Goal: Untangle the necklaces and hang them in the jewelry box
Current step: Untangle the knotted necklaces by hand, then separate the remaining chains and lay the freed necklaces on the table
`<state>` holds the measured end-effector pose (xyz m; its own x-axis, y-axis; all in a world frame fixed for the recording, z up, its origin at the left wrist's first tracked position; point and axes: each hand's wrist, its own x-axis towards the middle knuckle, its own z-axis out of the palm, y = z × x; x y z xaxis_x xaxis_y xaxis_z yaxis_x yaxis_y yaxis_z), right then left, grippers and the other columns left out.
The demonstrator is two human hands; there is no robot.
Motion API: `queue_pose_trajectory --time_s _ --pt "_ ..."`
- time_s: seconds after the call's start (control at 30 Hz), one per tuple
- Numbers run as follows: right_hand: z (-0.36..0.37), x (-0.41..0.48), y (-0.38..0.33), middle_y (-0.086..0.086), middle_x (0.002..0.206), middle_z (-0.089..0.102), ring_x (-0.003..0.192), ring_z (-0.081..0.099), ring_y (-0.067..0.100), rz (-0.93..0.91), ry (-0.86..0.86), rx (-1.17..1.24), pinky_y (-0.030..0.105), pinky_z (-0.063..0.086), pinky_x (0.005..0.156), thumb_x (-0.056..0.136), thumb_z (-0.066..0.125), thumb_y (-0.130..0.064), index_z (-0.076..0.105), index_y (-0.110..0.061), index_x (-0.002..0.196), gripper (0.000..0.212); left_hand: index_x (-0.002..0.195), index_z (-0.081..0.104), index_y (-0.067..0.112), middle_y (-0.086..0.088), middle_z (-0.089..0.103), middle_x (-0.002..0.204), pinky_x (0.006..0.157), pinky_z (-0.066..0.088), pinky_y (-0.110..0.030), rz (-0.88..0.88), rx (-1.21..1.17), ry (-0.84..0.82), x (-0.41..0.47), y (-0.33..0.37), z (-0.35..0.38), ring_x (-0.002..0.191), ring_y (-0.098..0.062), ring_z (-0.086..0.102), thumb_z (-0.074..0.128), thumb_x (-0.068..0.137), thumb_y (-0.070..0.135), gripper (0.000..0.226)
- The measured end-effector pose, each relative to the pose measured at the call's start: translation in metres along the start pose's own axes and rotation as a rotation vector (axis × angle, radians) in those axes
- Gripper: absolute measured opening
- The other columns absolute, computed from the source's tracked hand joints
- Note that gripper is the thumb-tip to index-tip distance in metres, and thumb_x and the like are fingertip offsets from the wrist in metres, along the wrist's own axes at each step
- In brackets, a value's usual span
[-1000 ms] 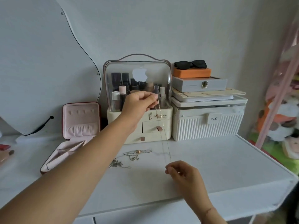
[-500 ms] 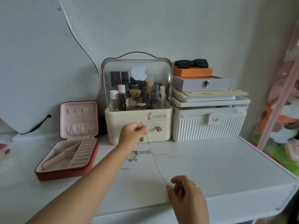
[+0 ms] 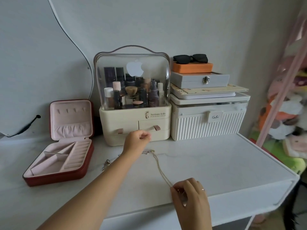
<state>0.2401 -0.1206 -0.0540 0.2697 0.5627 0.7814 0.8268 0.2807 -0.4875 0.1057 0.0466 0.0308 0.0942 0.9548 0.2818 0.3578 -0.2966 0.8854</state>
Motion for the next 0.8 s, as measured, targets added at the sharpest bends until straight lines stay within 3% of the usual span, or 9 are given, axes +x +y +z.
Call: queue_pose_trajectory --time_s 0.1,0.17,0.33,0.43,0.57,0.67,0.8 --pt "-0.002 -0.003 0.003 -0.011 0.070 0.053 0.069 0.041 0.003 -0.029 -0.014 0.011 0.022 0.036 0.064 0.077 0.054 -0.027 0.063 -0.024 0.068 0.014 0.096 0.071 0.014 0.003 0.071 0.094 0.071 0.041 -0.001 0.051 0.102 -0.053 -0.004 -0.004 -0.003 0.089 -0.009 0.064 0.064 0.088 0.013 0.011" --pt "-0.003 -0.005 0.004 -0.011 0.074 0.055 0.072 0.042 0.002 -0.047 -0.017 0.028 0.022 0.038 0.064 0.080 0.054 -0.027 0.067 -0.023 0.074 0.015 0.104 0.071 0.014 0.003 0.070 0.102 0.072 0.038 0.002 0.097 0.178 -0.104 -0.007 -0.003 -0.006 0.092 -0.006 0.062 0.060 0.090 0.015 0.017" --pt "-0.005 -0.010 0.007 -0.017 0.090 0.055 0.079 0.049 0.002 -0.042 -0.019 0.094 0.024 0.044 0.066 0.085 0.054 -0.027 0.069 -0.023 0.093 0.017 0.119 0.064 0.018 0.003 0.064 0.122 0.097 0.041 -0.025 0.200 0.496 -0.372 -0.016 -0.012 -0.019 0.117 -0.014 0.056 0.050 0.097 0.030 0.029" --pt "-0.010 -0.011 0.001 -0.021 0.095 0.052 0.083 0.051 0.003 -0.015 -0.037 0.090 0.026 0.046 0.067 0.087 0.053 -0.029 0.070 -0.020 0.096 0.021 0.120 0.060 0.014 0.002 0.059 0.129 0.103 0.035 -0.029 0.288 0.664 -0.530 -0.020 -0.017 -0.020 0.125 -0.016 0.049 0.040 0.100 0.038 0.038" --pt "-0.015 -0.010 -0.004 -0.018 0.092 0.053 0.084 0.049 0.002 -0.011 -0.064 0.087 0.029 0.047 0.066 0.089 0.053 -0.029 0.071 -0.019 0.088 0.021 0.115 0.054 0.020 0.006 0.054 0.129 0.105 0.032 -0.032 0.290 0.758 -0.509 -0.013 -0.025 -0.013 0.129 -0.017 0.043 0.027 0.093 0.060 0.053" --pt "-0.017 -0.010 -0.005 -0.017 0.091 0.054 0.086 0.048 0.001 0.011 -0.070 0.107 0.033 0.048 0.066 0.089 0.053 -0.028 0.070 -0.018 0.085 0.020 0.141 0.040 0.021 0.007 0.035 0.152 0.114 0.019 -0.030 0.250 0.781 -0.461 -0.011 -0.031 -0.007 0.140 -0.016 0.027 0.033 0.100 0.043 0.047" --pt "-0.014 -0.014 -0.005 -0.018 0.096 0.050 0.089 0.050 0.005 0.065 -0.044 0.141 0.038 0.051 0.065 0.085 0.054 -0.027 0.067 -0.020 0.083 0.015 0.145 0.035 0.022 0.007 0.030 0.154 0.112 0.016 -0.026 0.286 0.811 -0.411 -0.014 -0.033 -0.003 0.142 -0.015 0.023 0.032 0.101 0.041 0.048"
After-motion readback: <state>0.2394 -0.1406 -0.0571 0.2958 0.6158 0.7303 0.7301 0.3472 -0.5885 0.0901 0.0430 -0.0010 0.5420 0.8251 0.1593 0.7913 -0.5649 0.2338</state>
